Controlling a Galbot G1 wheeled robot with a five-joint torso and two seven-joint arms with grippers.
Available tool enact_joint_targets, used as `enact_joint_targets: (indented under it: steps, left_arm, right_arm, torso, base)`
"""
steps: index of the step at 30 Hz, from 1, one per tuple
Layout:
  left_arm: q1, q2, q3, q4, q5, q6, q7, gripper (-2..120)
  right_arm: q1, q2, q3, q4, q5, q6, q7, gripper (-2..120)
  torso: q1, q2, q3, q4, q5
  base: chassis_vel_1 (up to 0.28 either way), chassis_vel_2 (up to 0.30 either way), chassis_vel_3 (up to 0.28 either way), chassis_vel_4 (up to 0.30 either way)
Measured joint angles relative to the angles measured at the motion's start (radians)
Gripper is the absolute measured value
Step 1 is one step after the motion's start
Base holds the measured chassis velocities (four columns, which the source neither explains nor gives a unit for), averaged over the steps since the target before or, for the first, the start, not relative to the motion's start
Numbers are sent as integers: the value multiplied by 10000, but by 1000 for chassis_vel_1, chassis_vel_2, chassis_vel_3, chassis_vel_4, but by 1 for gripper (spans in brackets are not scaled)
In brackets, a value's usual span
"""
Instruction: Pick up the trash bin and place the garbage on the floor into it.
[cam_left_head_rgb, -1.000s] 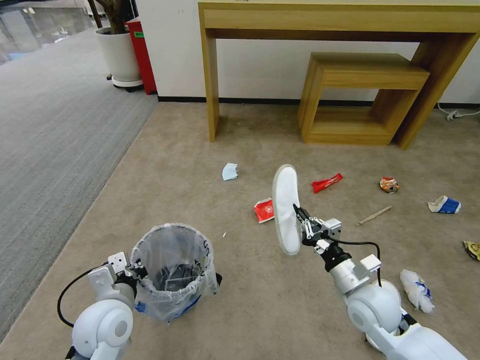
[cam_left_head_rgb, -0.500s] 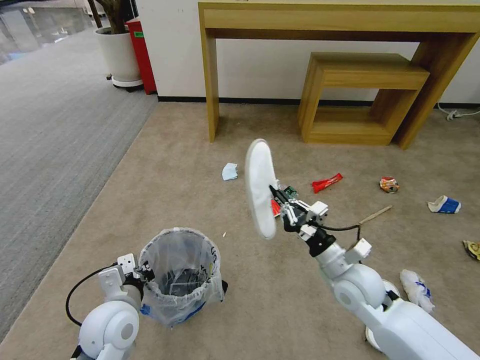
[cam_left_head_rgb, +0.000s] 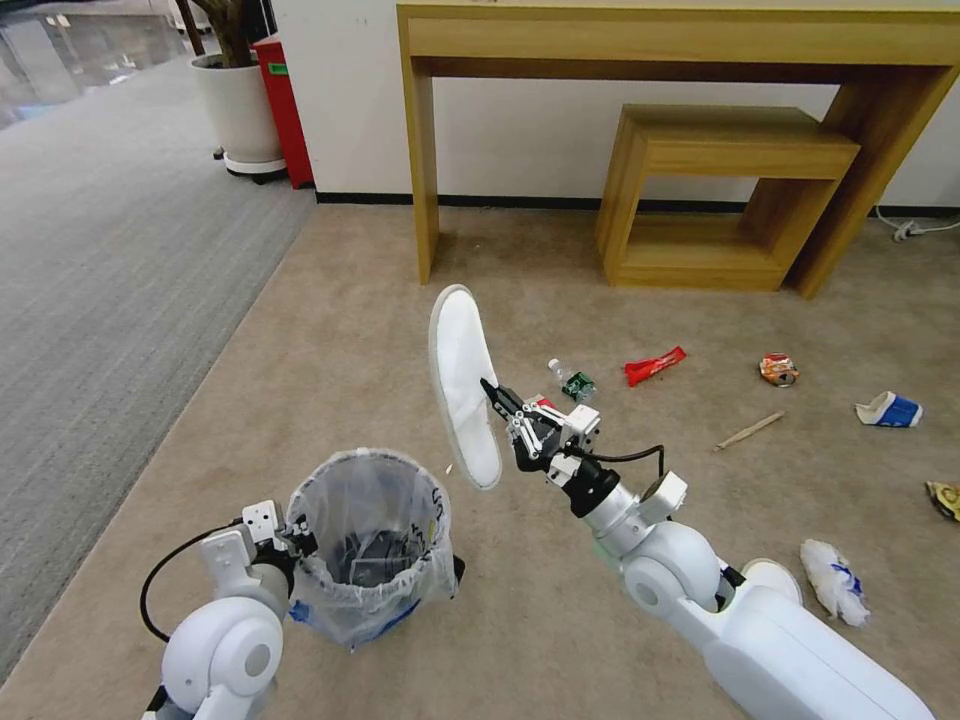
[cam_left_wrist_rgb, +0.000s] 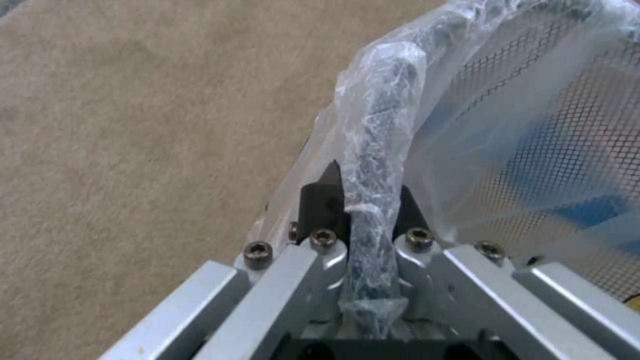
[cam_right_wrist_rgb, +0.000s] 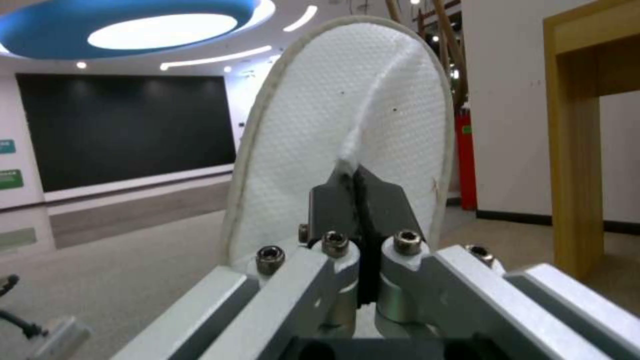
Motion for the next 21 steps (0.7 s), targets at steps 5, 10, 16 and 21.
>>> enact_joint_targets:
  steps: [5,10,16,21]
  left_arm:
    - [-52,-27,38,-269,-210,60,-33,2]
    - [-147,-83,139,-436,-360,136,-74,2]
    - [-173,-80,196,-650,-548,190,-130,2]
    - [-182,-19,324,-727,-663,227,-163,2]
  right_arm:
    - [14,-32,-64,-1,-4,-6,20,0]
    - [183,18,-306,-18,4,-13,52,0]
    - [331,148,-685,-112,-6,-34,86,0]
    - [539,302,-1018,-185,-1,-34,127,0]
  torso:
    - [0,0,0,0,1]
    - [0,0,-1,1,1]
    - [0,0,-1,1,1]
    - [0,0,0,2,1]
  base:
    - [0,0,0,0]
    - [0,0,0,0]
    - [0,0,0,0]
    - [0,0,0,0]
